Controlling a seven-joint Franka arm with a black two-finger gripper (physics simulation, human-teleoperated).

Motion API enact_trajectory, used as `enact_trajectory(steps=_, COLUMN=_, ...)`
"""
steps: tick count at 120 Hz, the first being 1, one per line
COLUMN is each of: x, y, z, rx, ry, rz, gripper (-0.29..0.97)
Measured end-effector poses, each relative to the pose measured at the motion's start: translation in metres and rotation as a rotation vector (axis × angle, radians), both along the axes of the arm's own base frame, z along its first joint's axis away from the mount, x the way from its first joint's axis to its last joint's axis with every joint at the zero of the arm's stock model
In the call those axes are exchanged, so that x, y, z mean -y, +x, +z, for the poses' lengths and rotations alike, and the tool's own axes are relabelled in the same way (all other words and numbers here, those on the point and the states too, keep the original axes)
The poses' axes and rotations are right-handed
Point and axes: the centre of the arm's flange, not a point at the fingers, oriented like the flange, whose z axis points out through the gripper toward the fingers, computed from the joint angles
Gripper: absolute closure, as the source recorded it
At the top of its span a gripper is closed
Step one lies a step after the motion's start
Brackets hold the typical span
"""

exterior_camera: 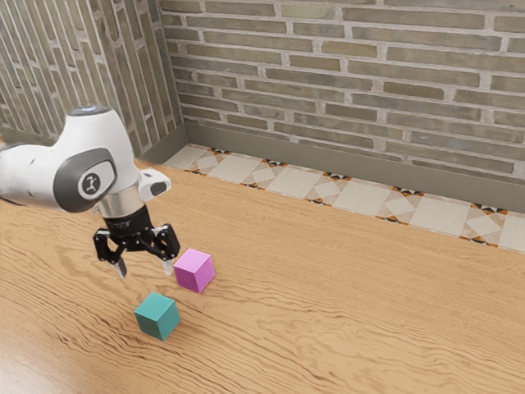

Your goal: Pick up the blue block with one arm, and put the blue block on the pink block with one arm

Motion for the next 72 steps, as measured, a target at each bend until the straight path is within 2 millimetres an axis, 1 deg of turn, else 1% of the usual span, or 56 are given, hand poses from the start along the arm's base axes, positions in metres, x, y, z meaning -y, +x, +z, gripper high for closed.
enact_trajectory(steps=11, x=-0.002, y=-0.022, z=-0.017, rx=-0.025, ry=0.006, rz=0.018, gripper=0.00)
enact_trajectory(steps=24, x=-0.006, y=-0.030, z=-0.028, rx=-0.040, ry=0.014, rz=0.018, gripper=0.00)
enact_trajectory(steps=28, x=-0.005, y=-0.030, z=-0.029, rx=-0.038, ry=0.029, rz=-0.007, gripper=0.00)
enact_trajectory(steps=36, x=0.010, y=-0.026, z=-0.019, rx=-0.020, ry=0.065, rz=-0.087, gripper=0.00)
enact_trajectory(steps=42, x=0.014, y=-0.025, z=-0.021, rx=-0.014, ry=0.085, rz=-0.129, gripper=0.00)
enact_trajectory(steps=52, x=0.011, y=-0.018, z=-0.033, rx=0.001, ry=0.117, rz=-0.197, gripper=0.00)
enact_trajectory(steps=72, x=0.002, y=-0.007, z=-0.058, rx=0.026, ry=0.125, rz=-0.266, gripper=0.00)
